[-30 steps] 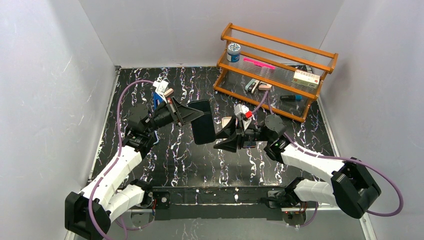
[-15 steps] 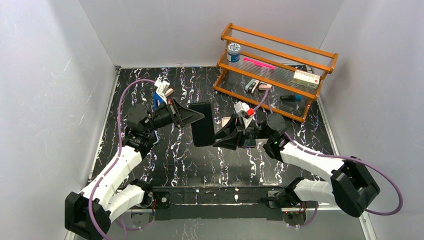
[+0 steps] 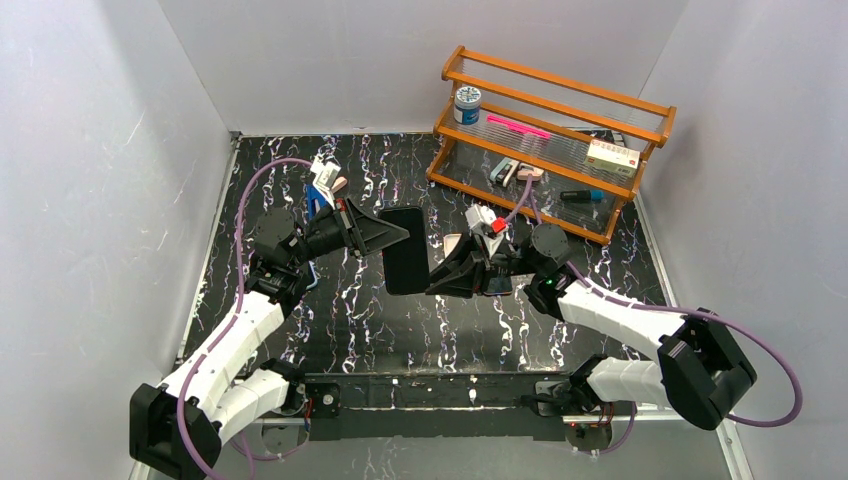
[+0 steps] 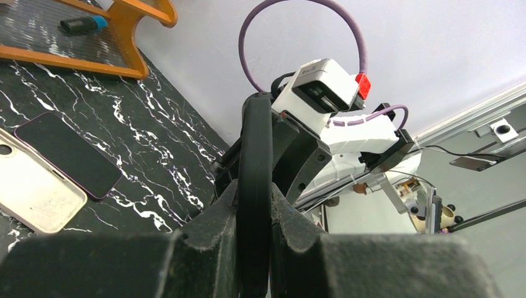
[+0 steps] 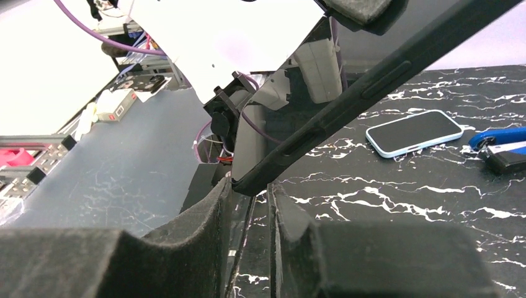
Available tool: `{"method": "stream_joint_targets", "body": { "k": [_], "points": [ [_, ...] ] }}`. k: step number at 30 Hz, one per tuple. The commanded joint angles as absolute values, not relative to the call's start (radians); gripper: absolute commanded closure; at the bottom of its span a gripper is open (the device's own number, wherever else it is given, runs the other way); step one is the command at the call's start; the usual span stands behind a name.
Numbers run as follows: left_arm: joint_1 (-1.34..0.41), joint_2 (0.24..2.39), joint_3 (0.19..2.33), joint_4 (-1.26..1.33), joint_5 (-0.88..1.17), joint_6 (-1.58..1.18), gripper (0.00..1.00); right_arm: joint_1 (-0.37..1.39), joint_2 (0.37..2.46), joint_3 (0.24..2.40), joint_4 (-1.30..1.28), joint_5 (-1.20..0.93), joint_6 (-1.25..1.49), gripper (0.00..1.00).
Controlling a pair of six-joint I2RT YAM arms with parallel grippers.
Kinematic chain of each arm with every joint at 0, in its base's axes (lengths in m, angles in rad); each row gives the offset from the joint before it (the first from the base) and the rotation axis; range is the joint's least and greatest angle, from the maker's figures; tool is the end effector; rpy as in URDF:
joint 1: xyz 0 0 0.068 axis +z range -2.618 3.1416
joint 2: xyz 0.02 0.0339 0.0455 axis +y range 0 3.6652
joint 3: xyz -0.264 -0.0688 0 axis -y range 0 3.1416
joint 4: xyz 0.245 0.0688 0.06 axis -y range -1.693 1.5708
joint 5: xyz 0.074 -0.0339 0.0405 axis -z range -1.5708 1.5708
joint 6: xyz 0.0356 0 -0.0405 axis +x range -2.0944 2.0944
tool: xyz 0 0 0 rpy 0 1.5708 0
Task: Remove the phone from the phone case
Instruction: Remove the phone case from the phone.
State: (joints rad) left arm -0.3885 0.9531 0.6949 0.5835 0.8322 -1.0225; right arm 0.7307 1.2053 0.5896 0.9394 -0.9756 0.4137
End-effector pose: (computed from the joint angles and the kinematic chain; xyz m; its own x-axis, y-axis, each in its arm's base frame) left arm 0.1864 -0.1047 0.3555 -0.6168 -0.3683 -0.6956 0.7233 0.0831 -0.6855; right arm 0.1660 0.1884 0.2974 -0.1685 0.1516 -0.9740 -0.9731 -0.1828 0.1400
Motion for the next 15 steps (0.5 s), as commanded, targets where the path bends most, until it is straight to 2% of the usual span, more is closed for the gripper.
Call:
{"method": "stream_joint_targets", "body": {
  "k": [1,8,15],
  "points": [
    [-0.392,0.943,0.737,0.64,0.839,-1.093,1.0,0.736,1.212,0.652,0.955,-1.028,0.315,0.8],
    [-0.402,0.946,0.735,0.64,0.828,-1.119,1.0,0.736,1.224,0.708,0.863,-1.018,0.204,0.88],
    [-0.41,0.931,0.728,0.64,0.824,-1.119,1.0,0.734,1.236,0.736,0.828,-0.847,0.234,0.98]
  ]
}}
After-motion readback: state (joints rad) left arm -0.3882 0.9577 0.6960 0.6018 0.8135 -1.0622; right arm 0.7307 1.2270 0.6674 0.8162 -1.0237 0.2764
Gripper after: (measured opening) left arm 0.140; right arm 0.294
